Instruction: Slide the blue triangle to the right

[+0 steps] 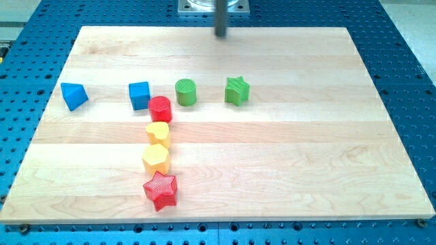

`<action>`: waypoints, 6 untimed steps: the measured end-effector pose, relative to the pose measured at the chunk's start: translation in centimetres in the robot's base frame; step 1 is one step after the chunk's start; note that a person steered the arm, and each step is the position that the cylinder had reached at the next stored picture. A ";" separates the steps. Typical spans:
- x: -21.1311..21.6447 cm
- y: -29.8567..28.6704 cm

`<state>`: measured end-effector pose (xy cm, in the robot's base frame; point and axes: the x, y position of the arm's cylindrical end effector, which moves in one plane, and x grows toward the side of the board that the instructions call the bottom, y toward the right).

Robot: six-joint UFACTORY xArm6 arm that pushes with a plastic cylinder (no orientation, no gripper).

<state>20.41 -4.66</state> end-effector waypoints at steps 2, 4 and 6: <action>15.1 -25.0; 18.8 -25.0; 20.8 -22.1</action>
